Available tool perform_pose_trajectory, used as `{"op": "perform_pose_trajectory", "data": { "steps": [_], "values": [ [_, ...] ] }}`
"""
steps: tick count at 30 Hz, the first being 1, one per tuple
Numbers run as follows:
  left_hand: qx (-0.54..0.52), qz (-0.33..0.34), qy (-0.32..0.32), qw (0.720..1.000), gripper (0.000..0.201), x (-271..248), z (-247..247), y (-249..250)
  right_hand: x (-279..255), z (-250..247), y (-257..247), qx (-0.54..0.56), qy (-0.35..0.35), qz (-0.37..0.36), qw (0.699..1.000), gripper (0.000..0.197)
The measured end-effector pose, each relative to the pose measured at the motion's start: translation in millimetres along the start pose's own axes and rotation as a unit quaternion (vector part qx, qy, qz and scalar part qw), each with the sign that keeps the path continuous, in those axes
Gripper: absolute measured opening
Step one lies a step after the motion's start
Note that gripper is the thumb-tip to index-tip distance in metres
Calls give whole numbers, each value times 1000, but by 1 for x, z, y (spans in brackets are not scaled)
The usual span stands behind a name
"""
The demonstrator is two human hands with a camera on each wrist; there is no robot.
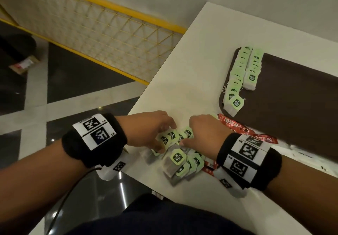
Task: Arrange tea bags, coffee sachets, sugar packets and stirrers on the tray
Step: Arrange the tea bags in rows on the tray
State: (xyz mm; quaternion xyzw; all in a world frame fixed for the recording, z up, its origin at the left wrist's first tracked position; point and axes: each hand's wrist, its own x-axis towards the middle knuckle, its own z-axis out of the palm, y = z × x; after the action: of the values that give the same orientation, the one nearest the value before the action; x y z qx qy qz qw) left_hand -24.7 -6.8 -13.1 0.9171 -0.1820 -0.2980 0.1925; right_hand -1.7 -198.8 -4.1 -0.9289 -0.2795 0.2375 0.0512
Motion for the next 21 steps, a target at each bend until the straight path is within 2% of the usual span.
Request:
{"op": "perform_pose_trajectory", "data": {
  "steps": [9,13,16,18,21],
  "values": [
    [-65,-37,36,997,46,8,8,-3,8,6,4,64,7,5,998,34],
    [-150,-36,55,986,33,10,2,-8,10,8,8,120,27,2,992,23],
    [-227,-7,73,971,20,8,-7,-9,7,1,14,185,54,13,981,19],
    [-283,9,98,954,14,8,-14,-7,4,-8,21,264,75,23,961,18],
    [-339,14,162,926,20,13,-23,-3,-4,-27,35,325,106,13,940,17]
  ]
}}
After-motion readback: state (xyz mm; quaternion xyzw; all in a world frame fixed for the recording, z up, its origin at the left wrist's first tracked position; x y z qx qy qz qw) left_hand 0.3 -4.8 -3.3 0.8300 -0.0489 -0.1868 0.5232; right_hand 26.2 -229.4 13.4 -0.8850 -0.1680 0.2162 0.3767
